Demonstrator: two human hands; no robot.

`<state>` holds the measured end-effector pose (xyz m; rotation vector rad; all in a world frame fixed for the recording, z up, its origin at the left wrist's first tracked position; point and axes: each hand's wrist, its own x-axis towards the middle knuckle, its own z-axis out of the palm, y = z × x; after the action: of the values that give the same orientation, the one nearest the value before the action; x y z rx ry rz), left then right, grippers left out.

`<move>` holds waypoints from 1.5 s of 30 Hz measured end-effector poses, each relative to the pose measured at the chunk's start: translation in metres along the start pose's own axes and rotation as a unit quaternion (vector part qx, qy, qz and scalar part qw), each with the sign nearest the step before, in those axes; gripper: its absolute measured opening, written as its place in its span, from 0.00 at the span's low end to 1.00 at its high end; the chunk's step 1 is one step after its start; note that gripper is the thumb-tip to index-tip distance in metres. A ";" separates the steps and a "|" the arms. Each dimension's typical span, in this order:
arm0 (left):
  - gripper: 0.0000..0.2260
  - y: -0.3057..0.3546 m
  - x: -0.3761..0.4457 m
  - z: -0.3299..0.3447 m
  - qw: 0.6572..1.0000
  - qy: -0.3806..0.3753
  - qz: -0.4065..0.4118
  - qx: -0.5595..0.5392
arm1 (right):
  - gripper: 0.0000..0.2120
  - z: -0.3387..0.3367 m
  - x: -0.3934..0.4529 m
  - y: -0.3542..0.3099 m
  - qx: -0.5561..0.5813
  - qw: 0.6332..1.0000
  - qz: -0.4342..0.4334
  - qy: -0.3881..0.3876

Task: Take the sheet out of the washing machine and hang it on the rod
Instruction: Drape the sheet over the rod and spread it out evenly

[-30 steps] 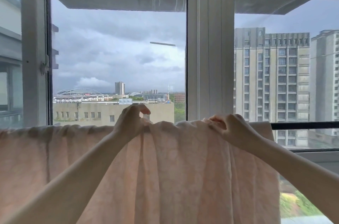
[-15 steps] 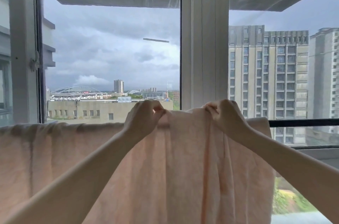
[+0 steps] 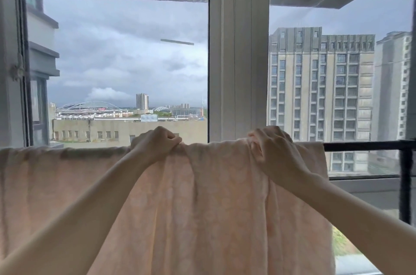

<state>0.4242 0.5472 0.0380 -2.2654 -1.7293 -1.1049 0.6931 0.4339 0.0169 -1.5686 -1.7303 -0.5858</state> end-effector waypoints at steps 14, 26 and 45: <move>0.12 -0.004 -0.019 -0.010 0.993 0.016 0.091 -0.068 | 0.19 0.001 -0.012 -0.002 -0.002 0.997 0.082 -0.004; 0.18 0.000 -0.036 -0.027 0.987 -0.046 0.127 -0.089 | 0.10 -0.005 0.001 -0.024 -0.027 0.999 -0.026 -0.021; 0.05 0.004 -0.010 -0.017 0.977 0.070 0.050 -0.196 | 0.07 0.002 0.021 0.021 0.102 0.995 -0.016 -0.013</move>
<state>0.4189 0.5296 0.0462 -2.3780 -1.4270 -1.6631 0.7133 0.4527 0.0288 -1.4138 -1.7776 -0.3921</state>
